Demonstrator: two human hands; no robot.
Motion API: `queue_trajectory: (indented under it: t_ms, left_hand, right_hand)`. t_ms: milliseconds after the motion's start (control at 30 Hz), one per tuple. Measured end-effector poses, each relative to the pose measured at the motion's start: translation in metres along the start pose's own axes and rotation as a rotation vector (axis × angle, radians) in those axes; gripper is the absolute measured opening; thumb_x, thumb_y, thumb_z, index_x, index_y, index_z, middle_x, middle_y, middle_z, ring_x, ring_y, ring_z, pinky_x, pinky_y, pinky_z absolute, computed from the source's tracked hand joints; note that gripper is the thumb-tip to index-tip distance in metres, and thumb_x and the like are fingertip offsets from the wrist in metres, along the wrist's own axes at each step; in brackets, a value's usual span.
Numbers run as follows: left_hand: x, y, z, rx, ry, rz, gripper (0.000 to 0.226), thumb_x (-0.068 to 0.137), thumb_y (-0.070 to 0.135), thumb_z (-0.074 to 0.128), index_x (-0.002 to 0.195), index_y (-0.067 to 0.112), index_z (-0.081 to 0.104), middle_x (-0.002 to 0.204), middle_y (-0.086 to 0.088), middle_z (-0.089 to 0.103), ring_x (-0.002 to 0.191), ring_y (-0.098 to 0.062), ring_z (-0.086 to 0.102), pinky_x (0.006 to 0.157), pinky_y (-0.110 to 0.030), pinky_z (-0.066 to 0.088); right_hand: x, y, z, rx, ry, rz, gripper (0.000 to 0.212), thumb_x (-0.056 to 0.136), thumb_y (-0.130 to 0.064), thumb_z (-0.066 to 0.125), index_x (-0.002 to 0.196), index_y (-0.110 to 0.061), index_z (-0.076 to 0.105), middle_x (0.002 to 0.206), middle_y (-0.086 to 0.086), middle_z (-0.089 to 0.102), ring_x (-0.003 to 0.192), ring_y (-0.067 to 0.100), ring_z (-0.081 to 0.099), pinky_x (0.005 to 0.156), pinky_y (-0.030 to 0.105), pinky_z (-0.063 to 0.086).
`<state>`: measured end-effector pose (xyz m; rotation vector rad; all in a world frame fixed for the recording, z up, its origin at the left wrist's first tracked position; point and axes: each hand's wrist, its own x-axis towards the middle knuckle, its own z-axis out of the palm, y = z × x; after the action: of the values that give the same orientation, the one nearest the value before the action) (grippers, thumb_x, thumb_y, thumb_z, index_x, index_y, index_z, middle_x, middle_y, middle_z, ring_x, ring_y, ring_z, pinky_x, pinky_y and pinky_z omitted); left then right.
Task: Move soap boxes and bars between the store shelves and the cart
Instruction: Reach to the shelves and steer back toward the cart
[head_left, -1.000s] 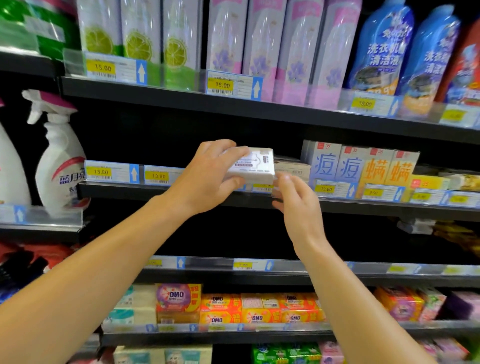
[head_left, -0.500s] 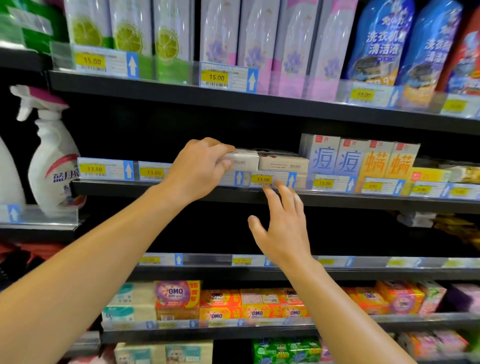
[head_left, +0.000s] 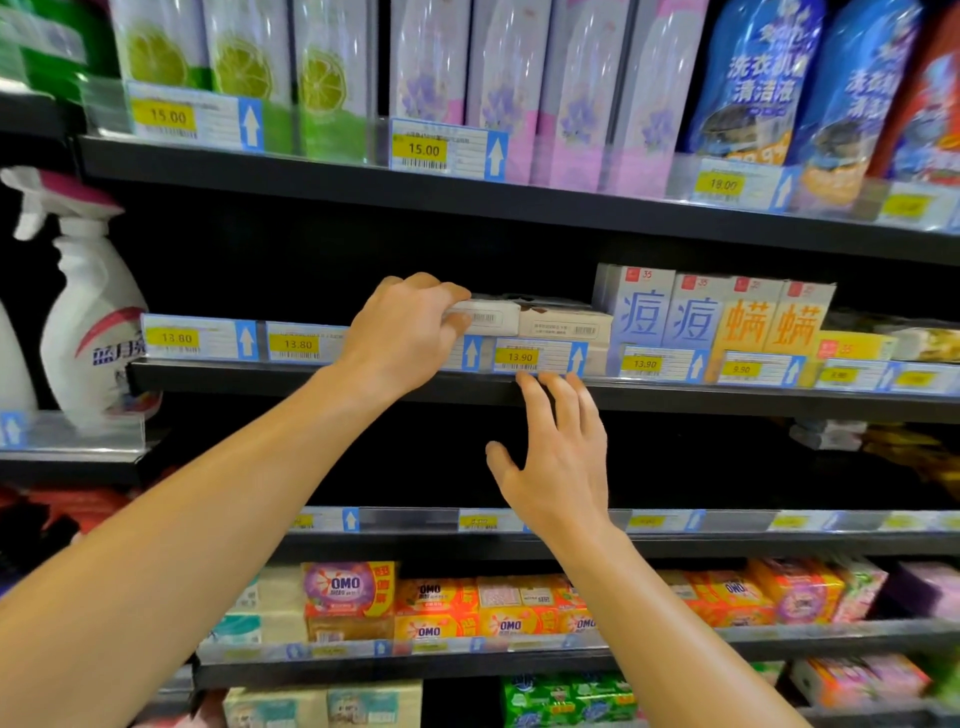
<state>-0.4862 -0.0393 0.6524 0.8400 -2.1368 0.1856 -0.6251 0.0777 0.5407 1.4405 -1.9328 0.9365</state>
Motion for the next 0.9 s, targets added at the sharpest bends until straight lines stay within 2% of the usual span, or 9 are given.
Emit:
queue_trajectory:
  t_ms: [233, 367, 533, 667, 800, 900]
  left_hand:
    - [0.005, -0.001, 0.004, 0.011, -0.022, -0.006, 0.034, 0.098, 0.034, 0.052, 0.129, 0.024, 0.061, 0.118, -0.005, 0.062, 0.109, -0.029, 0.054, 0.090, -0.043, 0.048]
    - [0.007, 0.000, 0.004, 0.007, -0.035, -0.027, 0.033, 0.098, 0.035, 0.052, 0.127, 0.025, 0.062, 0.119, -0.004, 0.062, 0.108, -0.028, 0.055, 0.090, -0.042, 0.049]
    - [0.009, 0.002, -0.003, -0.012, -0.090, -0.062, 0.023, 0.094, 0.032, 0.054, 0.110, 0.027, 0.070, 0.107, -0.003, 0.065, 0.099, -0.024, 0.059, 0.083, -0.038, 0.051]
    - [0.011, 0.005, -0.008, -0.067, -0.119, -0.126, 0.026, 0.091, 0.032, 0.054, 0.113, 0.031, 0.069, 0.107, 0.004, 0.070, 0.098, -0.020, 0.061, 0.082, -0.034, 0.053]
    - [0.008, 0.005, -0.005, -0.077, -0.112, -0.129, 0.022, 0.093, 0.031, 0.054, 0.107, 0.029, 0.070, 0.102, 0.003, 0.071, 0.093, -0.019, 0.063, 0.079, -0.038, 0.056]
    - [0.010, 0.004, -0.006, -0.094, -0.095, -0.132, 0.022, 0.094, 0.030, 0.054, 0.109, 0.028, 0.071, 0.107, 0.002, 0.071, 0.096, -0.019, 0.062, 0.081, -0.036, 0.055]
  right_hand:
    - [-0.001, 0.003, 0.005, -0.030, 0.039, -0.013, 0.081, 0.080, -0.051, 0.073, 0.147, -0.019, 0.040, 0.149, 0.005, 0.040, 0.145, 0.027, 0.023, 0.116, 0.044, 0.026]
    - [-0.001, 0.004, 0.006, -0.033, 0.045, -0.017, 0.081, 0.080, -0.051, 0.072, 0.147, -0.020, 0.039, 0.150, 0.004, 0.039, 0.145, 0.025, 0.020, 0.116, 0.041, 0.023]
    - [-0.001, 0.004, 0.007, -0.022, 0.042, -0.007, 0.080, 0.081, -0.051, 0.071, 0.147, -0.021, 0.039, 0.150, 0.004, 0.039, 0.145, 0.024, 0.018, 0.116, 0.042, 0.024]
    - [-0.001, 0.004, 0.005, -0.014, 0.001, -0.001, 0.079, 0.084, -0.052, 0.069, 0.149, -0.022, 0.036, 0.154, 0.002, 0.034, 0.147, 0.023, 0.014, 0.118, 0.041, 0.021]
    - [-0.001, 0.002, 0.004, 0.003, 0.001, 0.005, 0.078, 0.084, -0.051, 0.068, 0.149, -0.022, 0.037, 0.153, 0.002, 0.035, 0.147, 0.023, 0.014, 0.118, 0.042, 0.022]
    - [-0.001, 0.001, 0.003, -0.001, 0.009, 0.005, 0.077, 0.084, -0.050, 0.069, 0.148, -0.021, 0.038, 0.152, 0.002, 0.036, 0.147, 0.024, 0.016, 0.117, 0.043, 0.024]
